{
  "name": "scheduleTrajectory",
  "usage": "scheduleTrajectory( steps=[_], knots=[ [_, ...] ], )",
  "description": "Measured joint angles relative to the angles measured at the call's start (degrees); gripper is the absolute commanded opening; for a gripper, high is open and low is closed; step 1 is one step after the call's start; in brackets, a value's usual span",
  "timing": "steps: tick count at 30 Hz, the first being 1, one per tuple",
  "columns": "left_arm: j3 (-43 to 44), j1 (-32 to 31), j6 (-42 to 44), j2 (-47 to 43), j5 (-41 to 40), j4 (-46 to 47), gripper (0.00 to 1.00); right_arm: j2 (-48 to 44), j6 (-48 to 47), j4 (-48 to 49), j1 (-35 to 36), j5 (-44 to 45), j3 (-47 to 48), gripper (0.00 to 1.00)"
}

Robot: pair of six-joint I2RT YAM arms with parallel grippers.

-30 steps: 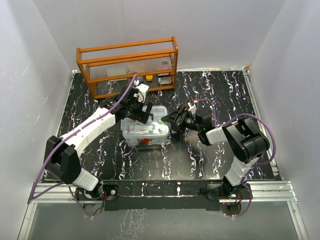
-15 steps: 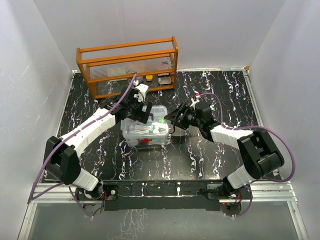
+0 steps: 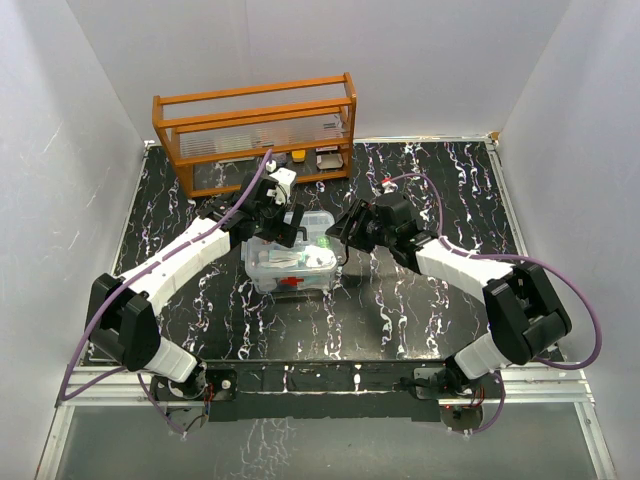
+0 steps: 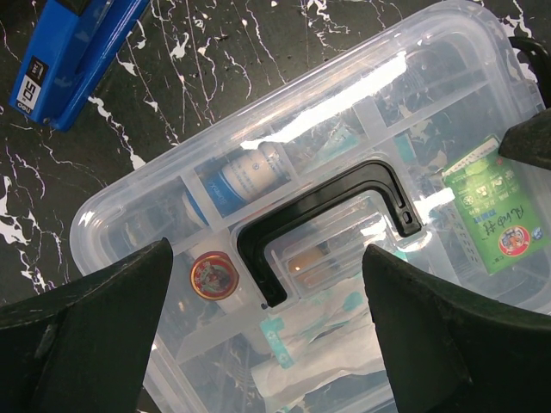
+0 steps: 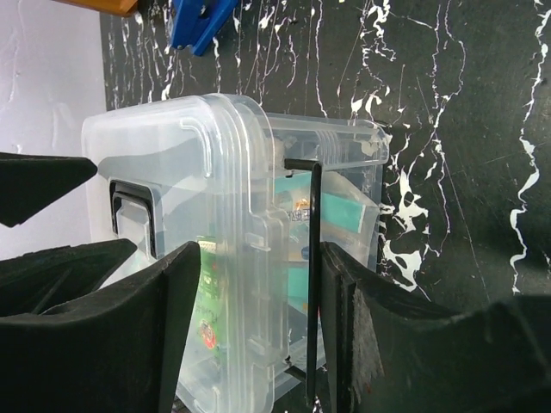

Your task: Organize the medicine kit

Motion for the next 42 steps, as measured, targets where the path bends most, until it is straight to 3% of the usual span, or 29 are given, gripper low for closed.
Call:
scheduleTrajectory(
  steps=[18,22,25,38,42],
  knots=[
    [-1.9,0.0,-0.8,-1.3,-0.6,2.1,0.87,-0.5,-4.2,-14.5,9.3,20.2,8.8,0.41],
    [-2.1,0.0,-0.9,-1.3,-0.6,2.5,0.87,-0.5,-4.6,-17.0,10.6,23.5,10.2,0.53],
    [-2.1,0.0,-0.9,-1.3,-0.8,2.5,0.87,-0.3,-5.2,-18.8,11.4,25.1,10.9,0.57],
    [-2.1,0.0,-0.9,-1.3,-0.8,2.5,0.87,0.2,-6.1,-22.6,13.2,30.2,13.5,0.26],
    [-2.2,0.0,-1.0,-1.3,-0.8,2.6,0.87,0.8,-6.5,-23.9,13.9,31.9,14.9,0.23]
  ],
)
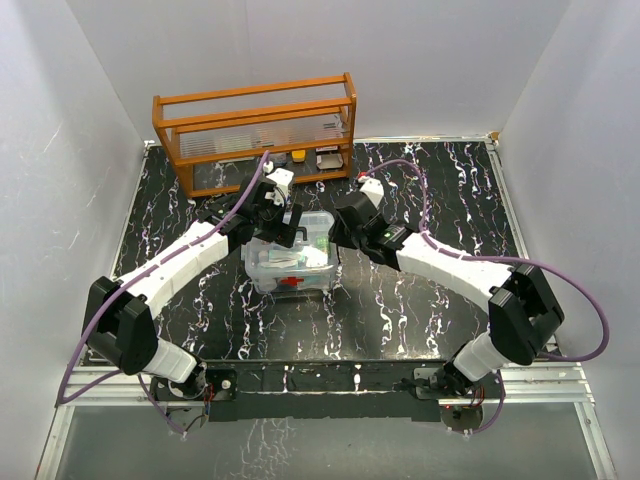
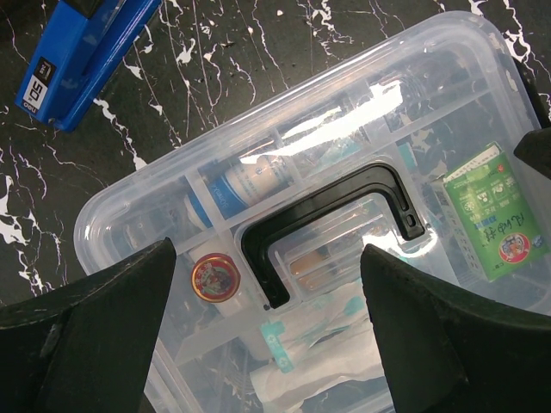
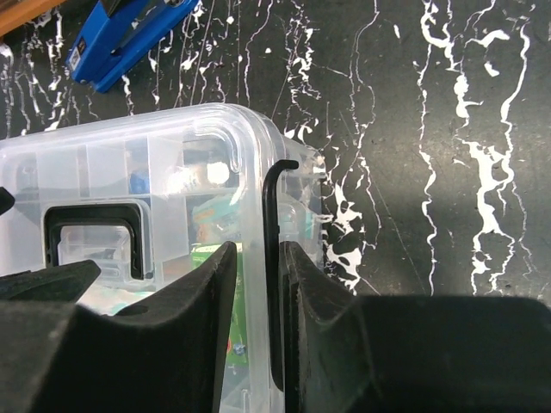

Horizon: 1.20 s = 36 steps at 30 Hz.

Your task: Organize the medicine kit

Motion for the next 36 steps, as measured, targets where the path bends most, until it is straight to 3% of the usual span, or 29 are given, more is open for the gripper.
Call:
scheduleTrajectory(
  steps=[4,16,24,28,36],
  knots=[
    [0.0,0.0,-0.2,0.0,0.0,0.0,0.87,0.6,-0.6,-0.3,0.9,1.2,0.8,0.24],
    [2.7,0.0,-3.3,0.7,-0.7,-4.1,0.92,0.6,-1.7,-2.2,1.5,0.3,2.6,0.54],
    [9.3,1.0,-6.1,0.5,-2.3,-7.3,0.99,-1.5,-4.0,-4.9,1.5,0.3,4.3,0.64],
    [10.0,7.1,-8.3,-0.9,-0.8,-6.7,0.99,-2.2,-5.9,-5.3,1.5,-0.1,5.8,0.62],
    [5.2,27.2,-14.7,-3.9,5.3,-4.6,0.99,1.7,-9.0,-9.0,1.6,-0.3,15.0,0.6]
  ],
)
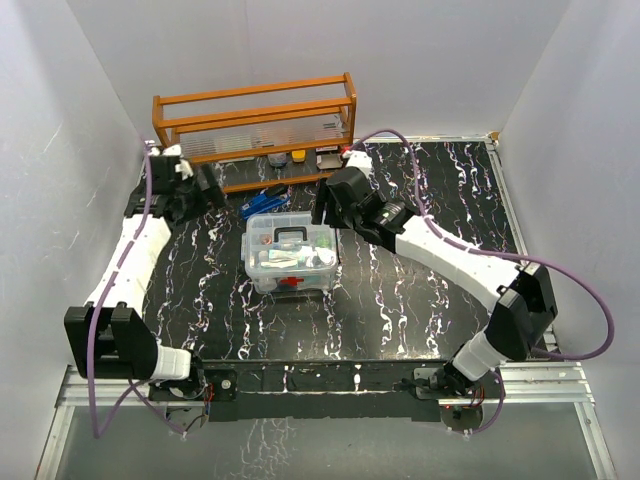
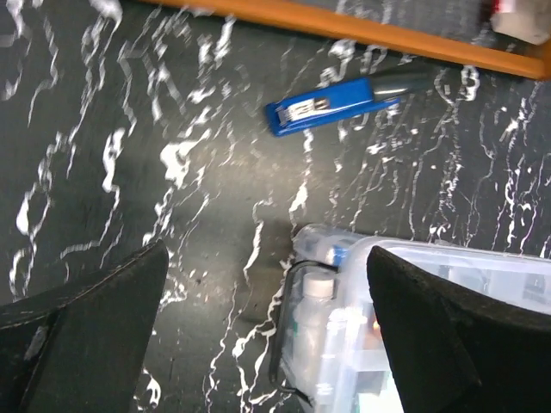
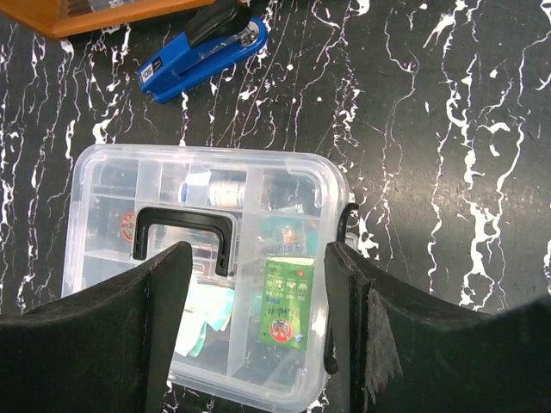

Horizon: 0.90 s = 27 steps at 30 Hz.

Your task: Organize the medicine kit

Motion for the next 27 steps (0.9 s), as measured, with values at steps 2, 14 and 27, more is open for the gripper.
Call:
scheduleTrajectory(
  steps=[2,14,27],
  knots=[
    [-4.6,4.3,-2.1,-2.0,3.2,1.0,0.99,1.5,-0.8,-0.8,0.2,0.0,1.6,0.6],
    [-27.1,12.7,-18.6,-5.5,22.6,14.1,0.98,12.4,-8.2,-5.9,6.8,2.6,14.0,0.67],
    [-42.5,16.9,-38.5,-5.8,40.6,36.4,0.99,24.0,-16.2,-8.2,10.8,2.6,22.3,0.71]
  ],
)
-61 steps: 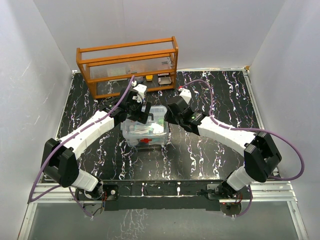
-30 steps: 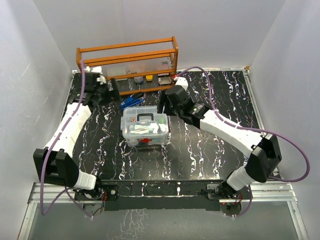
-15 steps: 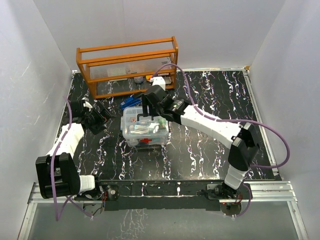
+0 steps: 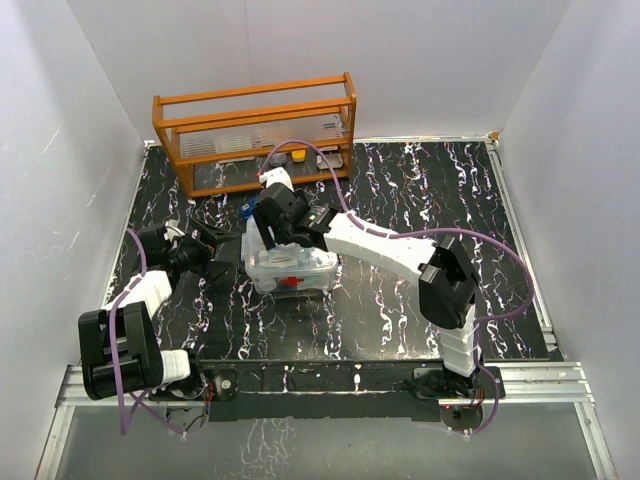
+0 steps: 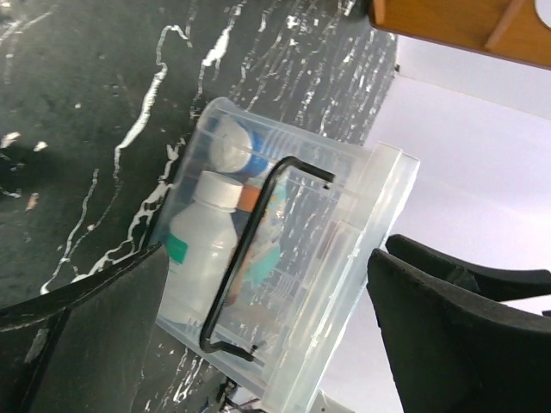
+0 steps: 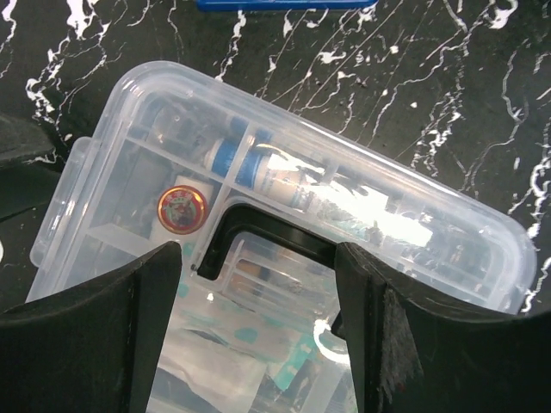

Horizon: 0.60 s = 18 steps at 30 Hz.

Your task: Organize the medicine kit

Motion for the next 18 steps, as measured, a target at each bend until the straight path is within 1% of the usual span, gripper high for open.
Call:
scheduleTrajectory(
  steps=[9,13,18],
  knots=[
    [0.0,0.3,-1.8,2.1,4.9,4.2,0.99,0.3,-1.9,-1.2,0.1,2.2,1.3,0.73],
    [-0.6,0.3,-2.6,2.1,7.1,8.0,0.99,0.3,-2.2,-1.2,0.1,1.4,1.3,0.78],
    [-1.7,0.3,-3.9,3.6,11.7,13.0,0.99,0.4,-1.8,-1.0,0.1,0.3,0.8,0.81]
  ],
)
